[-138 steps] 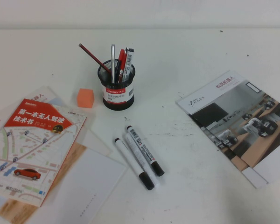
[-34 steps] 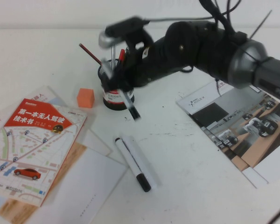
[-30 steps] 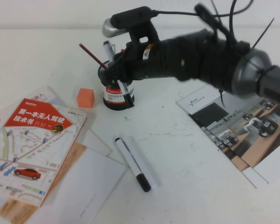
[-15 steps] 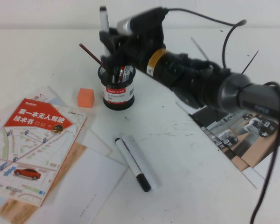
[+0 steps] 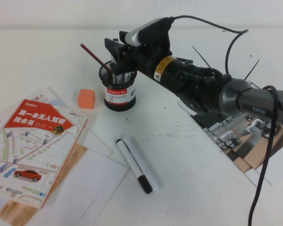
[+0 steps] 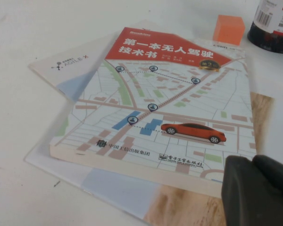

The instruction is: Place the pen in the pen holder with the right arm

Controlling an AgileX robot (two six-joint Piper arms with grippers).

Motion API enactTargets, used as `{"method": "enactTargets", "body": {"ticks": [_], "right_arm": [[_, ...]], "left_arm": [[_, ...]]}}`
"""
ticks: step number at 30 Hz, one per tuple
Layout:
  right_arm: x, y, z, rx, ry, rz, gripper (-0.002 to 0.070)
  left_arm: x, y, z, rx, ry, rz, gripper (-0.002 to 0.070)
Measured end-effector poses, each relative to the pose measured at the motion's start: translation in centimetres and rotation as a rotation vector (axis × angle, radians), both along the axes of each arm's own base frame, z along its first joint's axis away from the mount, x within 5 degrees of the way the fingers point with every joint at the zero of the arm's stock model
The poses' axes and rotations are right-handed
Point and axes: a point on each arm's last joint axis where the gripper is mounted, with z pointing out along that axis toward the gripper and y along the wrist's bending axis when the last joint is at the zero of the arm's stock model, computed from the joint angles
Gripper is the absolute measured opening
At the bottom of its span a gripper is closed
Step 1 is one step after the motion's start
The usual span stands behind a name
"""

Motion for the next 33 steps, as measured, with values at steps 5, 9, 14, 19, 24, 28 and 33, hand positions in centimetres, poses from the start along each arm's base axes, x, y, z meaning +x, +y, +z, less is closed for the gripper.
{"method": "enactTargets", "body": {"ticks": [5,9,14,19,24,28,33], "right_arm": [[-0.8,-0.2,1.6,0.068,0.042,0.039,0.027],[-3.1,-1.4,4.2,0.117,0.074,0.072,0.0069],[-7.9,-4.9,6.9,0.129,0.071,0.04,-0.0008],[-14.1,-9.4,9.0,0.038,-0.052,-0.032,-0.0017],[-20.8,-13.8,11.3,-0.022,-0.168,-0.075,-0.0018],[-24.7,-16.8,12.1,-0.059,-0.159,-0.13,-0.0019],[-28.5,-20.0,11.1,-0.134,-0.08,-0.21,-0.0019]], "left_arm": [[0.0,0.0,0.0,0.0,0.0,0.0,-0.0001],[0.0,0.0,0.0,0.0,0.0,0.0,-0.0001],[0.0,0.0,0.0,0.0,0.0,0.0,-0.0001],[0.0,0.0,0.0,0.0,0.0,0.0,-0.0001],[0.0,0.0,0.0,0.0,0.0,0.0,-0.0001],[0.0,0.0,0.0,0.0,0.0,0.0,-0.0001],[0.0,0.0,0.0,0.0,0.0,0.0,-0.0001]]}}
